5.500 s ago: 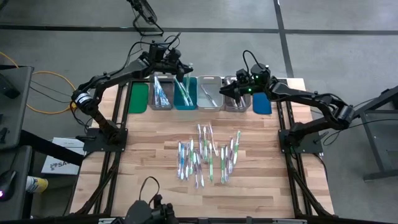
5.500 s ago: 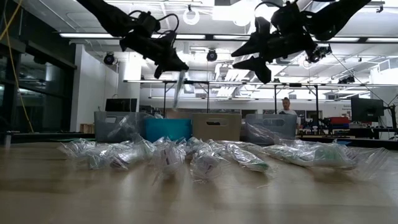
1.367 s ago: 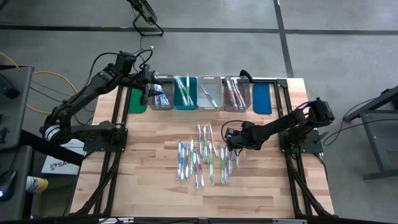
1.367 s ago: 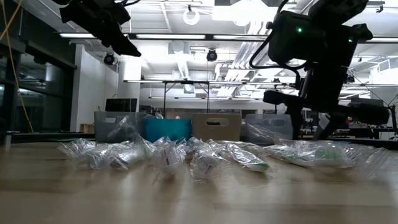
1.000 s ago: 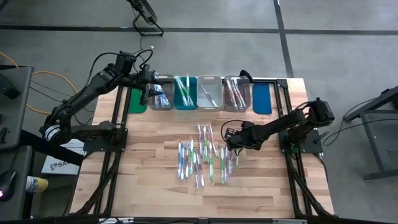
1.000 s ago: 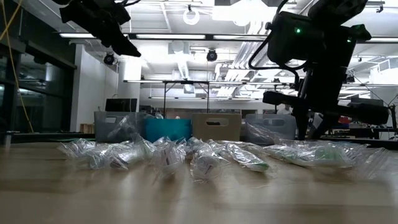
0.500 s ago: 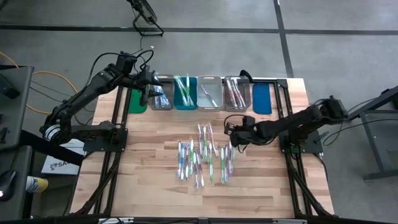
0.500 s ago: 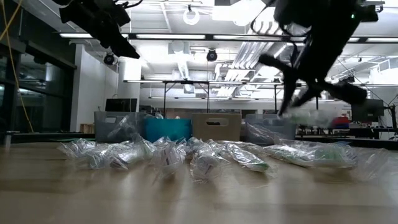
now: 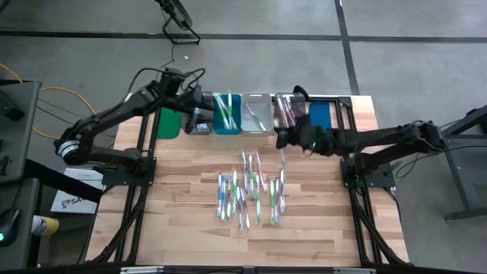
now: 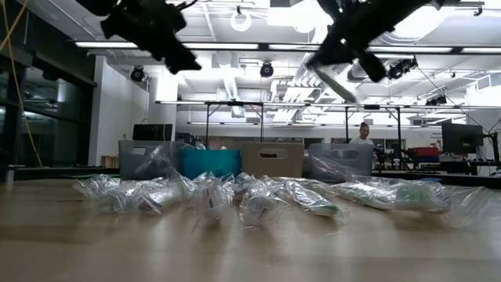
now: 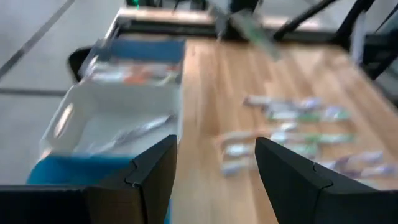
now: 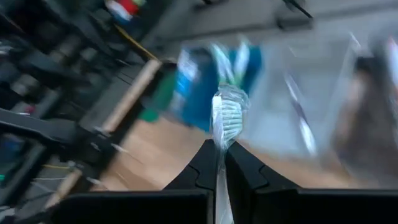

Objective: Pick & Place Toothbrushes
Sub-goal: Put the green toothbrush into the blue bin

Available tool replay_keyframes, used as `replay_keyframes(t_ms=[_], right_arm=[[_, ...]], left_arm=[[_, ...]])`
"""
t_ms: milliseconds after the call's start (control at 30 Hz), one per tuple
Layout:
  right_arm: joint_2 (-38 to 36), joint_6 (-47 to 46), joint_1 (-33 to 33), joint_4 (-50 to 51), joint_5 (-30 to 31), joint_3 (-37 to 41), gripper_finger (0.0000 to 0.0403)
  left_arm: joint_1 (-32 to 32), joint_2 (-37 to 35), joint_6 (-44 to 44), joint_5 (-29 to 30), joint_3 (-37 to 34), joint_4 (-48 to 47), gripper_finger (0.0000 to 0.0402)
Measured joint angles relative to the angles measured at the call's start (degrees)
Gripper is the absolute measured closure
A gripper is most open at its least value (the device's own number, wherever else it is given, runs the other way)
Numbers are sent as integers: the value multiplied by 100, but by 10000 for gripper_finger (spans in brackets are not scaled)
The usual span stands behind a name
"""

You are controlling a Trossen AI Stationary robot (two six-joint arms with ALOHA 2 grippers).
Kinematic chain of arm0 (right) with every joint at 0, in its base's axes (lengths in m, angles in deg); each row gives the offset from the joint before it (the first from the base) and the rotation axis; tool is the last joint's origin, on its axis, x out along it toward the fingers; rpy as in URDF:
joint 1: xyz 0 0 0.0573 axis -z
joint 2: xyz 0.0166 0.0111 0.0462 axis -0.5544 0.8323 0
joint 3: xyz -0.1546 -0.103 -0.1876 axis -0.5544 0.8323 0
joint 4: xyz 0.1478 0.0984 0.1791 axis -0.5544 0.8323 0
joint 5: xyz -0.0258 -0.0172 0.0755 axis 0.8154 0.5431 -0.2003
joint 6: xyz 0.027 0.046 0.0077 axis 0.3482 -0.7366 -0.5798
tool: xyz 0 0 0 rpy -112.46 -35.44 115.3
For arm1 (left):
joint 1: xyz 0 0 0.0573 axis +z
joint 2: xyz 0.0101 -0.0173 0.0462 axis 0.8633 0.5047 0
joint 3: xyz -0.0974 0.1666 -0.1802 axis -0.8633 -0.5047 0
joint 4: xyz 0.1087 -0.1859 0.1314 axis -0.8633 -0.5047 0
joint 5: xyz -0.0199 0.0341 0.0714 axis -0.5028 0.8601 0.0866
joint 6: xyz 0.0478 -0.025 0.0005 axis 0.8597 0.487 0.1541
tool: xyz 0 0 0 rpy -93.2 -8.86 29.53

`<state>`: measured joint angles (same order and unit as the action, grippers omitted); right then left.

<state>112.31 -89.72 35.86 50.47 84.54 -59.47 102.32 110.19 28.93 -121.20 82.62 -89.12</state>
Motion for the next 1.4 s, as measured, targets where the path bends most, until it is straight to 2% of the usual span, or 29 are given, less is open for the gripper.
replay_keyframes(t_ms=[167, 400, 567, 767, 1000, 1400], right_arm=[[-23, 1249, 797, -1320, -1061, -4, 397], [23, 2108, 1755, -2548, -2702, -4, 397], [199, 2353, 2162, -3462, -3602, -4, 397], [639, 2327, 2381, -4385, -4305, -4, 397], [1099, 2220, 2421, -5138, -4754, -4, 397], [1980, 2113, 2418, -5226, -5305, -837, 397]], left_arm=[[-562, 341, -844, 60, 2, 1613, 187], [-1078, 800, -1876, 739, 6, 3187, 187], [-1371, 1338, -2794, 898, 7, 4195, 187], [-1653, 1987, -3657, 1106, 7, 5511, 187], [-1830, 2185, -3918, 1667, 7, 5798, 187], [-1829, 2182, -3902, 1716, 7, 5803, 187]])
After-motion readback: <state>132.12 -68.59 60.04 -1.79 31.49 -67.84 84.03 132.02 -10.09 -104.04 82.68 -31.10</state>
